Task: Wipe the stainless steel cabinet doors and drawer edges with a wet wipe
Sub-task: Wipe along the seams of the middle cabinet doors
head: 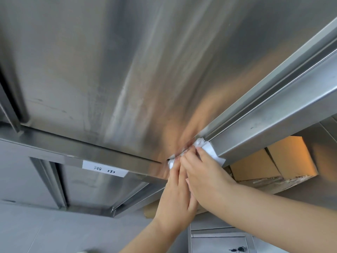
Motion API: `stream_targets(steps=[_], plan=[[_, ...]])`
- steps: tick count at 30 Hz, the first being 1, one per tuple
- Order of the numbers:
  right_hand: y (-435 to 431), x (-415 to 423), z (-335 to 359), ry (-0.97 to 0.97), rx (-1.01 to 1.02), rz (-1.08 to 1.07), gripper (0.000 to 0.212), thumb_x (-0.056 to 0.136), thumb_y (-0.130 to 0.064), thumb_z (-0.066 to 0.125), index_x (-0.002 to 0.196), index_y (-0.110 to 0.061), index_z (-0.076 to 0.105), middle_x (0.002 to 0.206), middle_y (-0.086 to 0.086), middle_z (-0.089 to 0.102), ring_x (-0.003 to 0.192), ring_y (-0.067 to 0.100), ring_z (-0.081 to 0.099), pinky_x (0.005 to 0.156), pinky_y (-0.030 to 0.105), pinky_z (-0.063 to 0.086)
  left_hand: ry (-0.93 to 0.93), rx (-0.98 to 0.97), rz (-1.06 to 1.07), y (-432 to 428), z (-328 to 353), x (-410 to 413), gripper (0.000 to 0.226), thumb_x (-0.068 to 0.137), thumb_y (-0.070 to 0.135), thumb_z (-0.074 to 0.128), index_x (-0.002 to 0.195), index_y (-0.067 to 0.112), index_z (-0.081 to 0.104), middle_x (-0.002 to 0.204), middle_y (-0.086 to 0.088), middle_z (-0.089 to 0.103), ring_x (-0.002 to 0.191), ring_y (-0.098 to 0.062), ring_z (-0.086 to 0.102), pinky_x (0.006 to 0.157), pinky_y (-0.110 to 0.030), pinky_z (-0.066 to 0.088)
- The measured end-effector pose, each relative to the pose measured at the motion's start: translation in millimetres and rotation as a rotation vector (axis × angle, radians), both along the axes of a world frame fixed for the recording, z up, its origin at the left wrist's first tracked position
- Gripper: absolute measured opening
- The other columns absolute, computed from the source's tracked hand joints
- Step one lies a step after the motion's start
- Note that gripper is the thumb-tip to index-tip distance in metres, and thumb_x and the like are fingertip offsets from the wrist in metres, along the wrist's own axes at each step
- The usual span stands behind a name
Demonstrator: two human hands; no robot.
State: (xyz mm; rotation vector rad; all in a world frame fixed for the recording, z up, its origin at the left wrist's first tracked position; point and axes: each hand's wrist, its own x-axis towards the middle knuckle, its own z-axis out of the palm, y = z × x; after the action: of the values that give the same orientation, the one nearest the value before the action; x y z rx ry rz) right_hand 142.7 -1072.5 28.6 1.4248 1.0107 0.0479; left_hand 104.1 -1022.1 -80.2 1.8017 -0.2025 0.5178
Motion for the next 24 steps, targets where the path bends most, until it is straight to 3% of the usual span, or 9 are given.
stream_targets(steps=[6,11,14,17,21,24], plan=[[0.7,2.2,37.8,0.126,0.047,0.016,0.047,0.100,-0.026,0.029,0.132,0.007,0.037,0.125,0.022,0.031,0.121,0.039,0.026,0.109,0.050,0.019,0.005,-0.028,0.012,-1.2,23.6,-1.3,0.053,0.098,0.027,0.030,0.149,0.016,0.022,0.154,0.009,0.018,0.142,-0.015,0.015,0.109,-0.037,0.031],[-6.4,4.5,96.9,0.133,0.108,0.048,0.045,0.099,-0.030,0.029,0.122,0.001,0.051,0.120,0.019,0.033,0.117,0.039,0.028,0.106,0.049,0.026,-0.036,-0.006,0.034,-3.7,63.6,5.3,0.061,0.093,0.041,0.023,0.150,0.019,0.019,0.154,0.004,0.016,0.142,-0.010,0.012,0.109,-0.036,0.030],[-10.2,4.5,143.3,0.093,0.211,0.083,0.045,0.097,-0.032,0.030,0.109,-0.004,0.064,0.105,0.017,0.049,0.105,0.036,0.044,0.096,0.045,0.040,-0.114,0.002,0.070,-3.7,99.7,9.9,0.061,0.092,0.040,0.023,0.149,0.019,0.024,0.150,0.002,0.023,0.136,-0.006,0.019,0.106,-0.033,0.032],[-12.1,2.5,193.6,0.067,0.365,0.071,0.044,0.094,-0.030,0.027,0.095,-0.007,0.065,0.088,0.010,0.054,0.089,0.029,0.052,0.084,0.042,0.047,-0.248,0.019,0.090,-1.8,140.6,16.6,0.060,0.090,0.034,0.029,0.145,0.011,0.031,0.145,-0.006,0.033,0.130,-0.013,0.031,0.102,-0.031,0.035],[-12.6,-0.3,260.0,0.001,0.470,0.113,0.033,0.091,-0.029,0.029,0.079,-0.014,0.056,0.076,0.004,0.048,0.073,0.024,0.047,0.070,0.040,0.047,-0.416,-0.027,0.090,0.0,200.5,28.5,0.062,0.083,0.025,0.036,0.141,0.001,0.035,0.140,-0.010,0.041,0.123,-0.014,0.037,0.100,-0.023,0.033],[-14.3,-2.6,311.9,-0.056,0.533,0.174,0.029,0.090,-0.029,0.031,0.073,-0.016,0.049,0.074,0.001,0.045,0.070,0.022,0.042,0.072,0.035,0.039,-0.514,-0.016,0.085,3.9,247.5,37.1,0.059,0.084,0.025,0.034,0.136,-0.002,0.042,0.137,-0.011,0.046,0.122,-0.015,0.039,0.102,-0.019,0.029]])
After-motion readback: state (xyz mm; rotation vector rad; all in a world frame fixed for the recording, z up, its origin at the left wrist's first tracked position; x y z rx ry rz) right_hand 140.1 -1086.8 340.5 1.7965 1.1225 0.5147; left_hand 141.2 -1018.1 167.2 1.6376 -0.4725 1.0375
